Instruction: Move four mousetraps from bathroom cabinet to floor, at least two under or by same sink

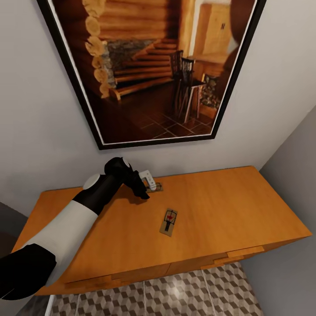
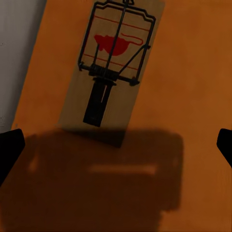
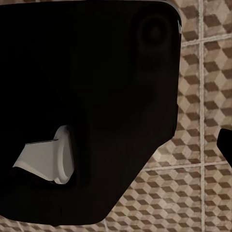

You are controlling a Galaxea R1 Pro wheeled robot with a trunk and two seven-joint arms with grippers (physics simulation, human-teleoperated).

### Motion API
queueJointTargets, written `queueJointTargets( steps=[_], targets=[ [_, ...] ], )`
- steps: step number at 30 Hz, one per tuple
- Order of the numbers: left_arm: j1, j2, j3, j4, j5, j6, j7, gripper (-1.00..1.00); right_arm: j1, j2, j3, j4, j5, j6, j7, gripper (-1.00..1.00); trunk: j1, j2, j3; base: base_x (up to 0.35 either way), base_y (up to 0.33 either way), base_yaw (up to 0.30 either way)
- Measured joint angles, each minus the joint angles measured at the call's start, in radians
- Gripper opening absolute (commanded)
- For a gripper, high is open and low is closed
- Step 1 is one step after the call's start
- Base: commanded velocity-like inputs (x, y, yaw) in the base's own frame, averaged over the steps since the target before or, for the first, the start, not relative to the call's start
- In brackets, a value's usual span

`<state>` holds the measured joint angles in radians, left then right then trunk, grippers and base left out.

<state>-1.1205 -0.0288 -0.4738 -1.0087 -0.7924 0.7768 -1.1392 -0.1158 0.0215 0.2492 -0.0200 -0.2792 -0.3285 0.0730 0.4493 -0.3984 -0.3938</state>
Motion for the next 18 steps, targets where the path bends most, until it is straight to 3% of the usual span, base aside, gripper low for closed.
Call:
queueJointTargets(
  steps=[18],
  targets=[
    [0.0,0.0,0.0,0.003,0.001,0.0,0.0,1.0,0.0,0.0,0.0,0.0,0.0,0.0,0.0,1.0,0.0,0.0,0.0,0.031,0.0,0.0]
  ],
)
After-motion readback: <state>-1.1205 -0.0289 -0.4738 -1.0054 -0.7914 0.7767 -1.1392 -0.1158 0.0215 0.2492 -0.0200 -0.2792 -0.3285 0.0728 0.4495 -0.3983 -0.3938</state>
